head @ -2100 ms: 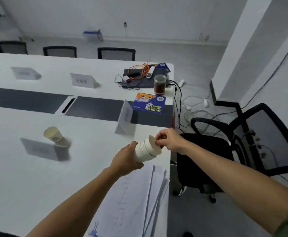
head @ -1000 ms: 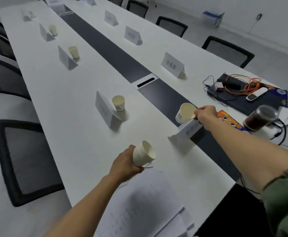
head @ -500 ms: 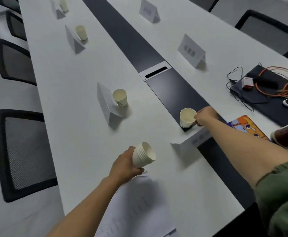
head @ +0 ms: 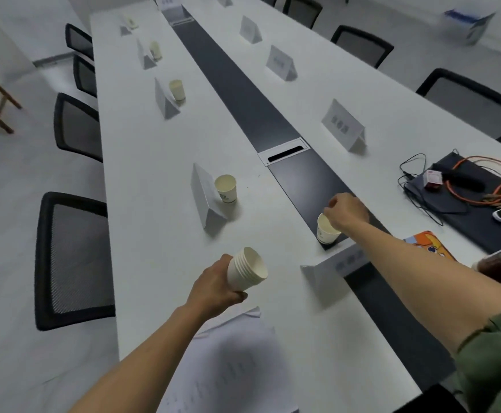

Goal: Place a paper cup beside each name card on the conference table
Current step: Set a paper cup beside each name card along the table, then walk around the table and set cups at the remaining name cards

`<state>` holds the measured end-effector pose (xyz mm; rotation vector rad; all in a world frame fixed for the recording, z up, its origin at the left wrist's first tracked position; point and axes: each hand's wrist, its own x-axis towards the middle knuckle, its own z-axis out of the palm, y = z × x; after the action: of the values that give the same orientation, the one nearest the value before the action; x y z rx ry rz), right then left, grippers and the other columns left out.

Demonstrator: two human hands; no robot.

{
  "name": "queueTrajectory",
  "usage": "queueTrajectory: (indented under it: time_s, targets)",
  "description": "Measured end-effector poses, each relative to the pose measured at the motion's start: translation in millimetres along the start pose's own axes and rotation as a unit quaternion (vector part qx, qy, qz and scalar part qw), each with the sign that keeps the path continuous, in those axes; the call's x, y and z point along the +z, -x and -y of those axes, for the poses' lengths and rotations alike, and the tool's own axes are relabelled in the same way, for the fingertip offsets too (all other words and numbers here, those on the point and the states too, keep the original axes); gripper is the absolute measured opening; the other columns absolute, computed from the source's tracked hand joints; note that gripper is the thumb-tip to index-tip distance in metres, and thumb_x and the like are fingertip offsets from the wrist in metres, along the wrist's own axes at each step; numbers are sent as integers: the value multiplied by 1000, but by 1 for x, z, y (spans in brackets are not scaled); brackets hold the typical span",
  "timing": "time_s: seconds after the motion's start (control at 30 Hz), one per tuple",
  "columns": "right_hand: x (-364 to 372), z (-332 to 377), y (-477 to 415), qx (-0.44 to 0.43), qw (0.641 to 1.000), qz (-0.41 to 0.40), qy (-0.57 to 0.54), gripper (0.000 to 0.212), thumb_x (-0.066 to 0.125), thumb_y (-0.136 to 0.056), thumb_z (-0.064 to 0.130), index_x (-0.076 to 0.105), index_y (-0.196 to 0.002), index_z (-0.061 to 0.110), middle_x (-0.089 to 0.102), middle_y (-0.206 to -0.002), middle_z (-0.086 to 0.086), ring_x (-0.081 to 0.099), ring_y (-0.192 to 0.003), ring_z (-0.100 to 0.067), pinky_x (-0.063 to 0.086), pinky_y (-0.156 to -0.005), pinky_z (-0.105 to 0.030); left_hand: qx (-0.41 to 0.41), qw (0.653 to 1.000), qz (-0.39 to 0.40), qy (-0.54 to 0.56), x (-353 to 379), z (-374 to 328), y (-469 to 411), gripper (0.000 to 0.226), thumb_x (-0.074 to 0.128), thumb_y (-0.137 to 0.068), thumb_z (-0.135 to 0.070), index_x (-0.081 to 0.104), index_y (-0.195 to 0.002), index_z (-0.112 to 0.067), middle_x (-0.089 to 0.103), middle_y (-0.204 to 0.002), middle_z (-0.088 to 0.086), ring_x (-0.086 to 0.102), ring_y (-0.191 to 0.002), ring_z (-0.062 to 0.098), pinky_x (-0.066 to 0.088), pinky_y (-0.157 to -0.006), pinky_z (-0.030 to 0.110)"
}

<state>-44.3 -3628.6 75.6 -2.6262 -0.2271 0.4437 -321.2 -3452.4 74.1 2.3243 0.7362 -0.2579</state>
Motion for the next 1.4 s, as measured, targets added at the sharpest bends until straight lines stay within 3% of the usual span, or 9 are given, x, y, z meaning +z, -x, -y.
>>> queueTrajectory:
  time_s: [0.27, 0.43, 0.53, 0.67, 0.9, 1.17, 1.4]
  targets:
    - [27, 103, 94, -183, 981, 52, 33, 23, 62, -87, 32, 71, -106, 23, 71, -109, -2, 64, -99, -25, 49, -80, -32, -13, 995, -96, 7, -52, 45, 70, 60, 83, -67, -30, 47, -115, -28, 61, -100, -6, 61, -90, 23, 56, -78, 43]
    - [64, 159, 191, -295, 949, 71, 81, 20, 61, -88, 30, 69, -103, 19, 71, -103, -6, 63, -87, -27, 45, -69, -30, -40, 984, -173, 21, -76, 103, 166, 61, 85, -66, -26, 48, -115, -25, 61, -101, -4, 60, -89, 21, 52, -70, 35]
    - [88, 181, 256, -353, 927, 77, 104, 24, 60, -92, 30, 68, -111, 18, 68, -111, -5, 62, -99, -26, 48, -73, -31, -69, 976, -204, 17, -84, 144, 235, 63, 84, -65, -25, 50, -118, -24, 63, -104, -2, 59, -89, 22, 47, -69, 32]
    - [126, 213, 345, -432, 884, 96, 153, 28, 57, -93, 32, 66, -117, 19, 70, -113, -4, 64, -101, -27, 47, -77, -32, -113, 963, -244, -19, -91, 202, 335, 72, 84, -64, -33, 47, -125, -29, 64, -111, 1, 61, -94, 26, 53, -77, 38]
    - [189, 279, 478, -552, 803, 103, 200, 19, 56, -94, 27, 66, -105, 16, 69, -102, -8, 61, -85, -28, 42, -69, -29, -199, 931, -307, 9, -109, 288, 469, 66, 85, -64, -36, 47, -117, -28, 62, -109, -2, 60, -94, 24, 53, -77, 39]
    - [272, 383, 543, -624, 735, 104, 245, 26, 54, -93, 29, 65, -113, 17, 69, -110, -9, 65, -98, -33, 49, -78, -35, -251, 905, -343, 37, -153, 387, 509, 63, 85, -64, -34, 48, -114, -25, 62, -104, -2, 60, -90, 24, 53, -73, 38]
    - [359, 498, 527, -615, 738, 117, 252, 32, 53, -93, 30, 62, -121, 19, 68, -116, -7, 64, -104, -31, 46, -77, -32, -263, 905, -332, 38, -243, 490, 468, 62, 83, -63, -34, 47, -112, -25, 62, -102, -3, 60, -89, 23, 54, -72, 39]
